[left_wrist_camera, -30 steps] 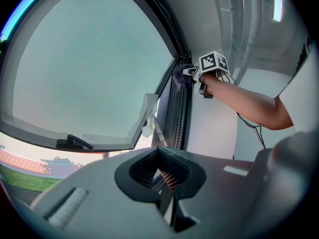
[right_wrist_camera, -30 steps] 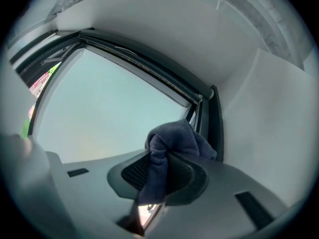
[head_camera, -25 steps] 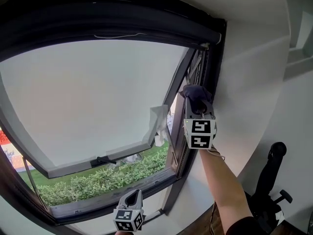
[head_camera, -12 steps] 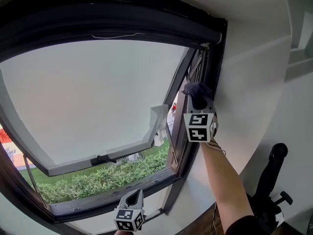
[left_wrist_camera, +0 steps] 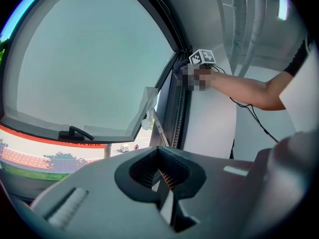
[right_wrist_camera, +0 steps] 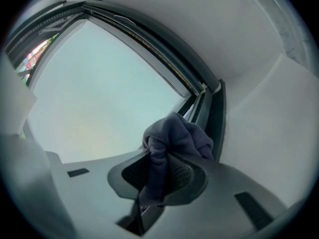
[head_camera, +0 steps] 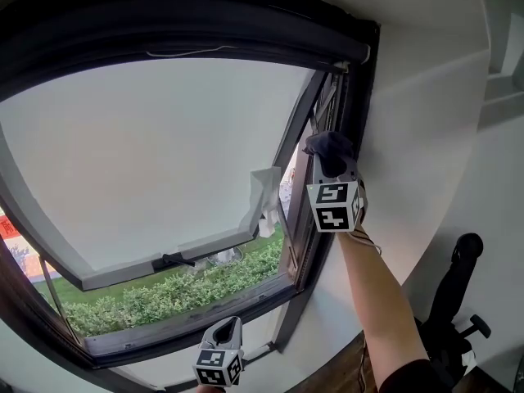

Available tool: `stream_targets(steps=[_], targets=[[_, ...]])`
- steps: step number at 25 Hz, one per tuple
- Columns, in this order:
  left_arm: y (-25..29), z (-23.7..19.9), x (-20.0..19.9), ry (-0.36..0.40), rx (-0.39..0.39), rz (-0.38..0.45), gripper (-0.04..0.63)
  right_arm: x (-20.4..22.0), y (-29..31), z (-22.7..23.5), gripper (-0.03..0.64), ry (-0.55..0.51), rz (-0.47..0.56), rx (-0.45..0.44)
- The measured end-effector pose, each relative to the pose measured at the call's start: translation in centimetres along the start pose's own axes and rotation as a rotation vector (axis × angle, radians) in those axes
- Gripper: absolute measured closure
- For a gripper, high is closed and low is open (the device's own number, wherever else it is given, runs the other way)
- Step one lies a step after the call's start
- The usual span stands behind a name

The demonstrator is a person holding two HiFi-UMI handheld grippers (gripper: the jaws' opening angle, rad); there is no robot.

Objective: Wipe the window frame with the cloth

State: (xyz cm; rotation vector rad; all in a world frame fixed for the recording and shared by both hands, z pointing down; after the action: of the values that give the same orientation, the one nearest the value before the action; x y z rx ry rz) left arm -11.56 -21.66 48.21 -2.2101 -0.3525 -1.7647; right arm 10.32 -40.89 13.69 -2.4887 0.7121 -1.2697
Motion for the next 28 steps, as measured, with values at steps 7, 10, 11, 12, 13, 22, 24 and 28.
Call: stream_targets(steps=[7,10,11,12,13,22,24,28], targets=[[-0.1,0.5,0.1,0.002,0.011,-0.007,0.588,0.8,-0.5,-0.7,0.548,-0.007,-0.033,-0.025],[-0.3,0.6,0.4,0.001,0.013,-0.014,0.588,1.5,-0.9,-1.3,0.548,-0.012,-0.047,-0.034],[-0.4,0.6,0.5,0.000,0.013,-0.017,0.588,1.7,-1.0,-1.5,0.548,-0.013,-0.051,-0.039],[-0.5,0.6,0.6,0.001,0.014,-0.019,0.587,1.8,-1.1,-1.6,0.548,-0.015,-0.054,-0.043],[-0.6,0.7,0.6,0.001,0.015,-0.021,0.586,2.0,-1.2,-1.8,0.548,-0.019,-0.057,-0.048],[-1.5,0.6,0.8,0.003,0.003,-0.033,0.588,3.2,-2.0,-2.8,0.548,-0.020,-0.086,-0.077],[-1.6,0.7,0.9,0.006,0.003,-0.035,0.587,3.6,-2.3,-3.0,0.548,-0.028,-0.096,-0.097],[-1.9,0.8,0.9,0.009,-0.002,-0.041,0.587,4.4,-2.8,-3.5,0.549,-0.006,-0.109,-0.110]])
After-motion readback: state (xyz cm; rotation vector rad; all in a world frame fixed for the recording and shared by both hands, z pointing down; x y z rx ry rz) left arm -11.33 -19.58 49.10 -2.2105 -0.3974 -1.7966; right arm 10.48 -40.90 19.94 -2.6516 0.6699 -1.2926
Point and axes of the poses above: the fingertips, and each gripper's own axes: y forward along the fingers, z to its right, x out of its underside, the point moved 9 cm from there along -y, backward along the fingers, and after that the axes turned 11 degrees about z, right-handed, at the moved point
